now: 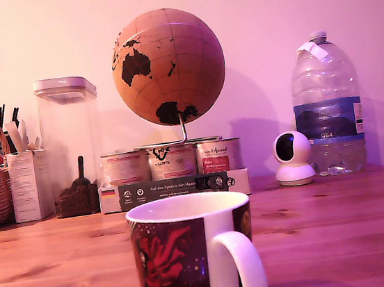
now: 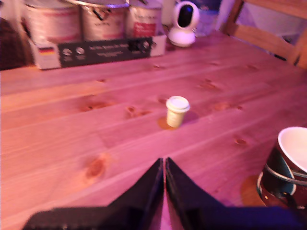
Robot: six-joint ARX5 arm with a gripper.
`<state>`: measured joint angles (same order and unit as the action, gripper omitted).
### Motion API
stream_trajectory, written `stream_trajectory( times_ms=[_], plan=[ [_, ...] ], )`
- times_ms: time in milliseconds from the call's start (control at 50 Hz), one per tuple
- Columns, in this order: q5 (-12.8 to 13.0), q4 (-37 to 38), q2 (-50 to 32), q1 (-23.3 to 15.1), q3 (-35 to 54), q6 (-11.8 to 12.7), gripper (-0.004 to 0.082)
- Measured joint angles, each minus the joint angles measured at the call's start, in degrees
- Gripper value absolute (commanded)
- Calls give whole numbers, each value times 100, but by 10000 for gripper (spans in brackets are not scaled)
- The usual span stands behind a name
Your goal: Pick up the coffee capsules from the table one by one and drop them inside the nearest coffee cup
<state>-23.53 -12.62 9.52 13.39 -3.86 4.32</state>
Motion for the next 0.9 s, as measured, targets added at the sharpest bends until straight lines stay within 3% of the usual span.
stream_trajectory(
  times_ms=[400,580,620,820,900],
  plan=[
    [107,1025,1204,361,0,-203,-19],
    [212,1598,1805,566,0,-409,0],
    [219,1727,1978,603,0,-409,45],
    [273,2520,2865,761,0,-531,464],
    [350,2859,3161,824,0,-538,524]
  ],
)
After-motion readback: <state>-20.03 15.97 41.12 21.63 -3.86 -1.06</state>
